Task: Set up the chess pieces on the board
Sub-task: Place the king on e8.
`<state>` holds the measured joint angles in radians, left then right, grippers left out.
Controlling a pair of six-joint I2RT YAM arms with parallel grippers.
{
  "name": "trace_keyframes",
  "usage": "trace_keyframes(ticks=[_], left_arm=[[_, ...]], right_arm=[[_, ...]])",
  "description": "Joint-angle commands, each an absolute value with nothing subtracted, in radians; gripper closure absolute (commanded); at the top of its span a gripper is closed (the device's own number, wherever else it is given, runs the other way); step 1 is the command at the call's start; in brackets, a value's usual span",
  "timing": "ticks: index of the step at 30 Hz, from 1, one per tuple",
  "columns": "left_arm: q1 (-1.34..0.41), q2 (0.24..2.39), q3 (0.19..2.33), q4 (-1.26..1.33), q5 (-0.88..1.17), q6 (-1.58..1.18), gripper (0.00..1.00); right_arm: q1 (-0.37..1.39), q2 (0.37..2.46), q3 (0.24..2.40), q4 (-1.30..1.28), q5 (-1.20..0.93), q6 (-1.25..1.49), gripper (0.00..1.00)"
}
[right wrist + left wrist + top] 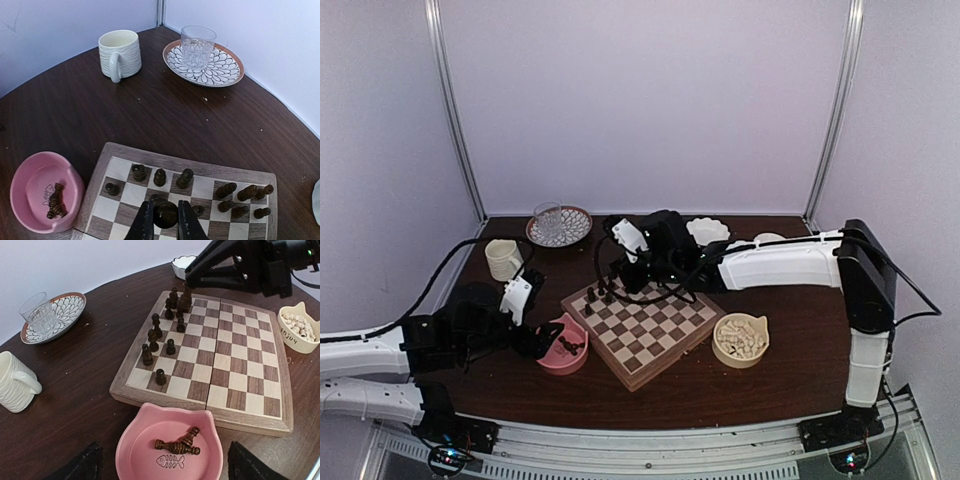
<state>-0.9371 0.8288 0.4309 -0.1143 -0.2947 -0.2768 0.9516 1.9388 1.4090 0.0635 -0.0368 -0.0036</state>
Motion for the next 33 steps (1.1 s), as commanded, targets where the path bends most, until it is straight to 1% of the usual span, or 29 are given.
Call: trace_keyframes(ticks=[1, 5, 12, 18, 33], left_arm=[[-0.925, 0.812, 0.416, -0.148, -0.329, -0.304, 0.18], [-0.908, 0.828, 0.416, -0.151, -0.305, -0.316, 0.24], [-0.846, 0.878, 0.435, -0.174, -0.228, -0.344, 0.27], [-0.823, 0.867, 0.426, -0.173, -0.210, -0.352, 0.28], [-0.812, 0.875, 0.430, -0.178, -0.198, -0.356, 0.28]], right_arm=[[0.913, 2.005, 1.533, -0.060, -0.010, 0.000, 1.00], [0.898, 2.057, 1.569, -0.084, -0.023, -0.006, 1.00], [0.888, 2.147, 1.653, -0.102, -0.028, -0.026, 1.00], [0.888, 2.201, 1.705, -0.131, -0.031, -0.041, 1.00], [0.872, 2.237, 1.711, -0.112, -0.005, -0.043, 1.00]])
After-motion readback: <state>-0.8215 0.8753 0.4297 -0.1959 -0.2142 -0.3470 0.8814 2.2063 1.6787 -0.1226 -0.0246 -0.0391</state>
